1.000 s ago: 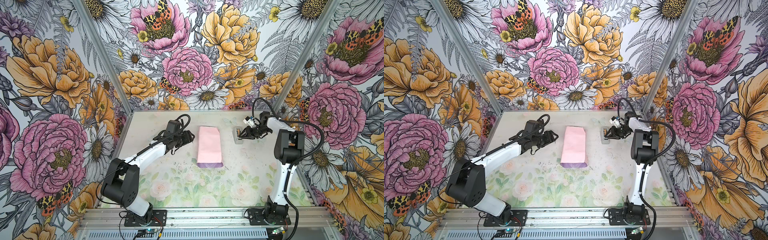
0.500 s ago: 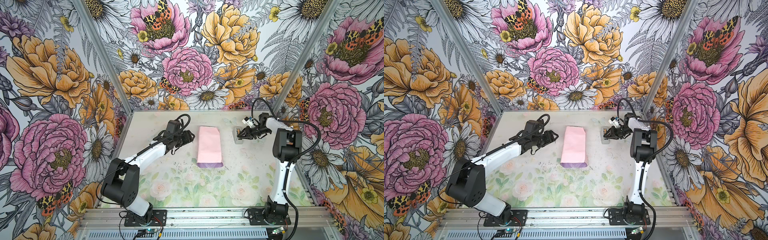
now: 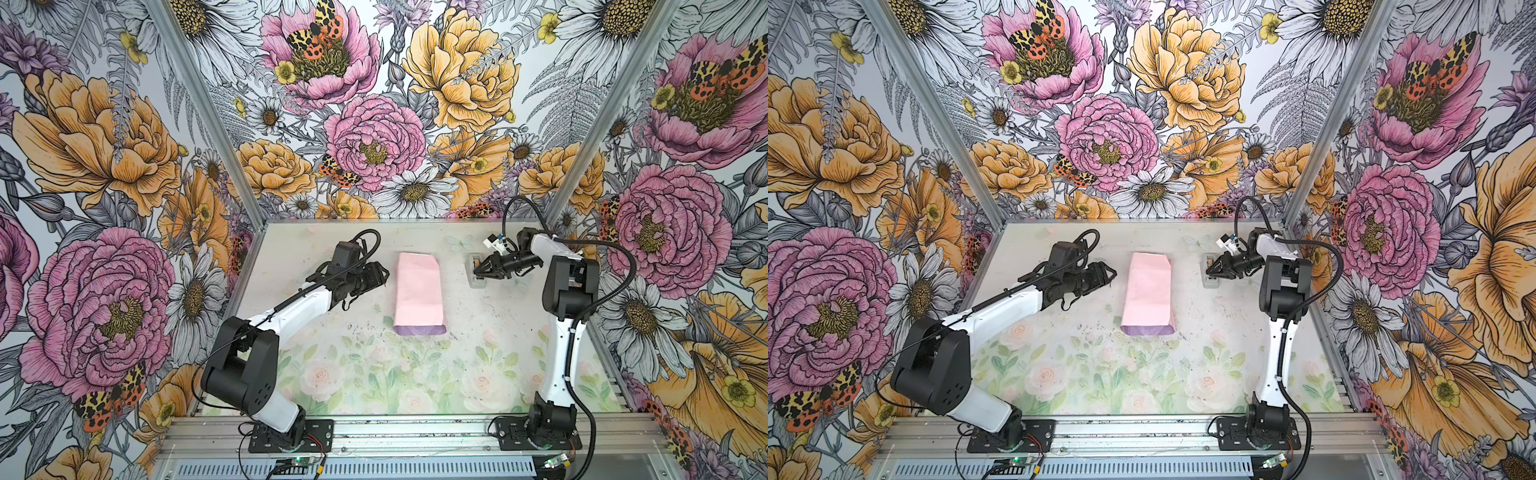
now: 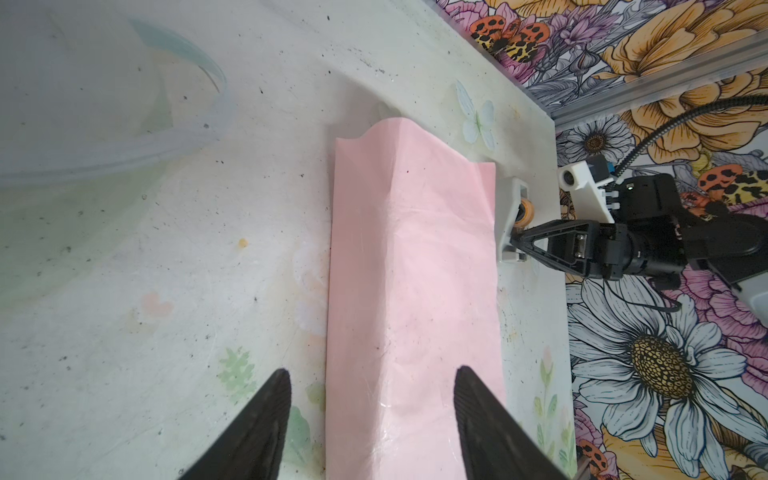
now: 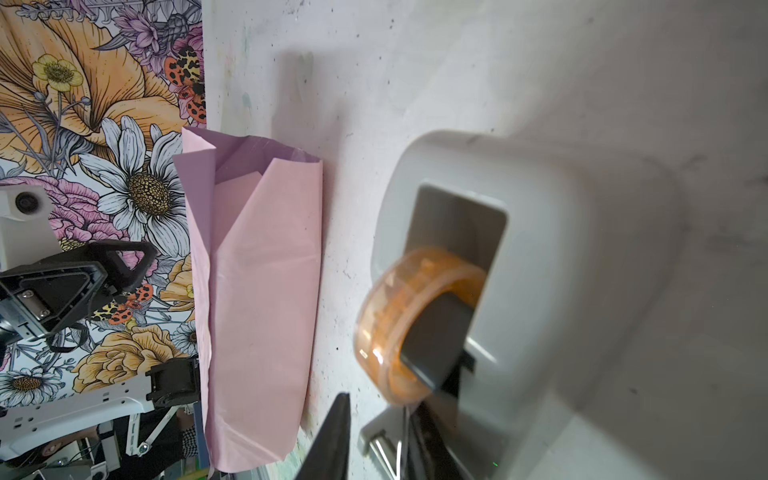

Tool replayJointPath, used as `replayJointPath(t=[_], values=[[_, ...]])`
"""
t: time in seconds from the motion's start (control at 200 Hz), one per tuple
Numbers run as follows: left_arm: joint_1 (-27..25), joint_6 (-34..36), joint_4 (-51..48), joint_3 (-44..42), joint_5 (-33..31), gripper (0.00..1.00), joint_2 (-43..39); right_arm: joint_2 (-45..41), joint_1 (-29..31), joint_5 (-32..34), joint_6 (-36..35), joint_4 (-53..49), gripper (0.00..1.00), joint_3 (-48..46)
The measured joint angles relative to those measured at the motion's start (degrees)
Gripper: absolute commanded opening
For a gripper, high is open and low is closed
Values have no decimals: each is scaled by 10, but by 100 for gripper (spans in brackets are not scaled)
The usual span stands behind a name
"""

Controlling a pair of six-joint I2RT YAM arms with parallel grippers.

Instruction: Wrap the gift box in paper

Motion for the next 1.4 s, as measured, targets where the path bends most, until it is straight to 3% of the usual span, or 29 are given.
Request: replayJointPath(t=[0.425,0.68,1.151,1.396], values=[[-1,0,8,0,0,64,0,7,-9,-34,-14,-13,15,1],[-1,0,8,0,0,63,0,7,-10,-35,-16,-15,0,1],[-4,0,8,0,0,63,-6,-28,-18,-74,16,-12,0,-10],[-5,0,10,-2,0,63,-11,-98,-19,-66,51,4,0,-89]])
